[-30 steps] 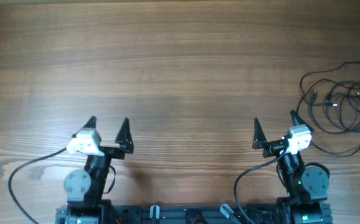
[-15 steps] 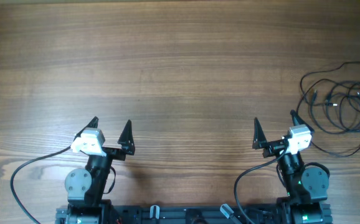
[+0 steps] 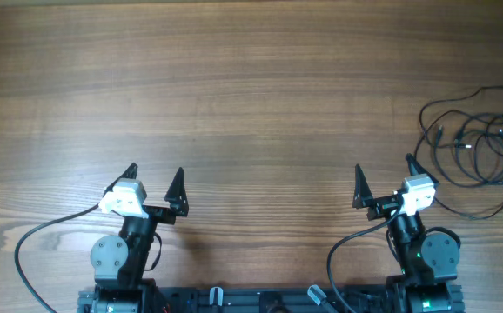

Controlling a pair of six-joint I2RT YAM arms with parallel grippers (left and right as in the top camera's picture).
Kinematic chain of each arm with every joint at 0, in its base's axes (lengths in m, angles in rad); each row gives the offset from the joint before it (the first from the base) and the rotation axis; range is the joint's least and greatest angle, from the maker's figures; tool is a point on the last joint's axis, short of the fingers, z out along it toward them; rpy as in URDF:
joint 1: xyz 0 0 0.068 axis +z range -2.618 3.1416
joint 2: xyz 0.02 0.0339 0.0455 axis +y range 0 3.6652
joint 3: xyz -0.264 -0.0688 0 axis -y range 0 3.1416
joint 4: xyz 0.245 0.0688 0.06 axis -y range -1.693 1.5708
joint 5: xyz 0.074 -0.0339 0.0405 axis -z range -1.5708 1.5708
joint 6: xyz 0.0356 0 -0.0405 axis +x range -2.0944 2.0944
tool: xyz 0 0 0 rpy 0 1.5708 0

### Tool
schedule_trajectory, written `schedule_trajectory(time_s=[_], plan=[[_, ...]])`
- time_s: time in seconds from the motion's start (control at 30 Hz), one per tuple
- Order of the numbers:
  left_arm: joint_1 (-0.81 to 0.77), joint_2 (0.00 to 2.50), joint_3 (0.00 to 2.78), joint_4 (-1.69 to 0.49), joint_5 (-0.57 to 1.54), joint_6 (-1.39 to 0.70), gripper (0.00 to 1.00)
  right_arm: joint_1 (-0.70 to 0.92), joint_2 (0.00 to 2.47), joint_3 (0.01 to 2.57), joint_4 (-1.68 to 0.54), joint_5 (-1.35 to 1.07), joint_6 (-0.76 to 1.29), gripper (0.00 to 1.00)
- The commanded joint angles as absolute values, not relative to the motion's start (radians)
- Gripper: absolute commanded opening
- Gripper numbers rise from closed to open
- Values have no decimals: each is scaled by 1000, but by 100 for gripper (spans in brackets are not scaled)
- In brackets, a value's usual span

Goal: Untangle cables

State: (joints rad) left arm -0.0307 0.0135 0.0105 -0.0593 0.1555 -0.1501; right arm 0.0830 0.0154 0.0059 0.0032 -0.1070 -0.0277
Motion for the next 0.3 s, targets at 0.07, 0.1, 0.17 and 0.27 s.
schedule_trajectory(time_s=[0.07, 0.1, 0.17, 0.27], plan=[[-30, 5, 6, -61, 175, -134, 100, 87, 7, 5, 6, -104, -20, 100], [-30, 5, 6, -61, 175, -134, 100, 87, 7, 5, 6, -104, -20, 100], [-30, 5, 6, -61, 175, -134, 100, 87, 7, 5, 6, -104, -19, 100], [-30, 5, 6, -61, 175, -134, 100, 87, 7, 5, 6, -104, -20, 100]])
